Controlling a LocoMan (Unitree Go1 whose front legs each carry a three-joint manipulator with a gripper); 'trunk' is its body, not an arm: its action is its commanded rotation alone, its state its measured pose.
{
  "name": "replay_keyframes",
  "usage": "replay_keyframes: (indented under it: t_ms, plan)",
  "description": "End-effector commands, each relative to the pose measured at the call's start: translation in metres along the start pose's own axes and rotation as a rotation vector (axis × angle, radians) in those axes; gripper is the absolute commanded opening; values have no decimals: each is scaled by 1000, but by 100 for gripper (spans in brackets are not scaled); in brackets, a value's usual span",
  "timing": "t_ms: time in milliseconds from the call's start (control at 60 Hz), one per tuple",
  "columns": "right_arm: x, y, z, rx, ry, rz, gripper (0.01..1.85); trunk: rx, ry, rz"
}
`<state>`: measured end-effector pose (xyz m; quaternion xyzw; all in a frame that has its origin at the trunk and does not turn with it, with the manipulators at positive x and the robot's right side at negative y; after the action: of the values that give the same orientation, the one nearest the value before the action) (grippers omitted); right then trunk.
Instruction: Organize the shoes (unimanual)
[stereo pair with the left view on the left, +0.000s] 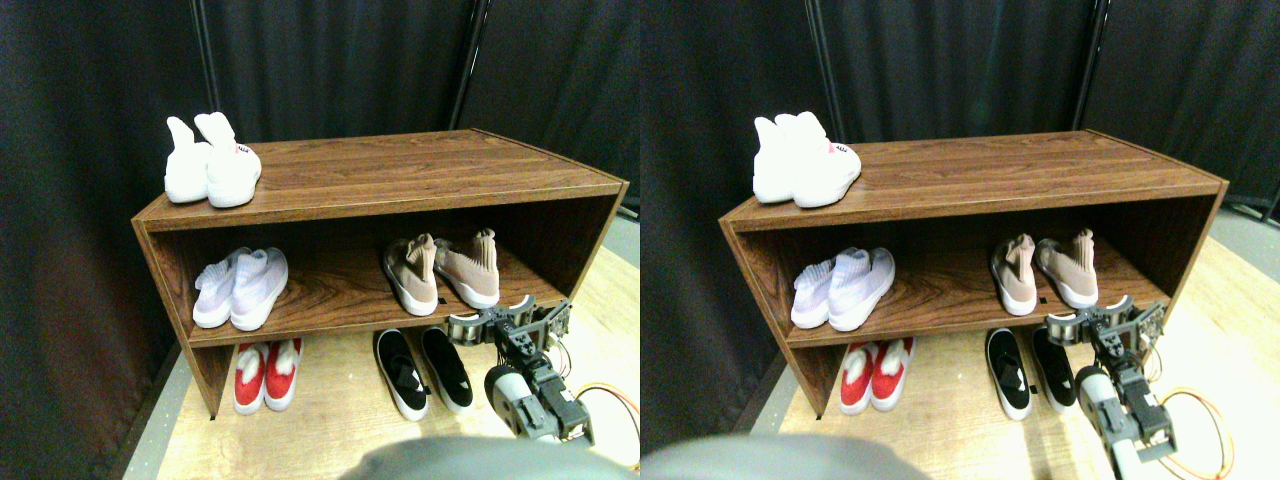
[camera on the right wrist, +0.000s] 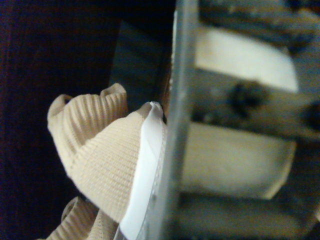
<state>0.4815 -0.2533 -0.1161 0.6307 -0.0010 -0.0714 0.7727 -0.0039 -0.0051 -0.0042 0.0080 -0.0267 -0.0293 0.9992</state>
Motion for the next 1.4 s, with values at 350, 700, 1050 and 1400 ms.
replay_keyframes:
  t_ms: [350, 700, 1050, 1400]
  plan:
    - [-53, 18, 7, -5, 46, 43, 171, -14, 7, -6]
    - [-86, 56, 45, -110, 31, 220, 155, -14, 3, -11]
    - [-79, 81, 82, -233, -215, 329, 6, -16, -2, -13]
    - [-26, 66, 84, -156, -250, 238, 6, -34, 2, -5]
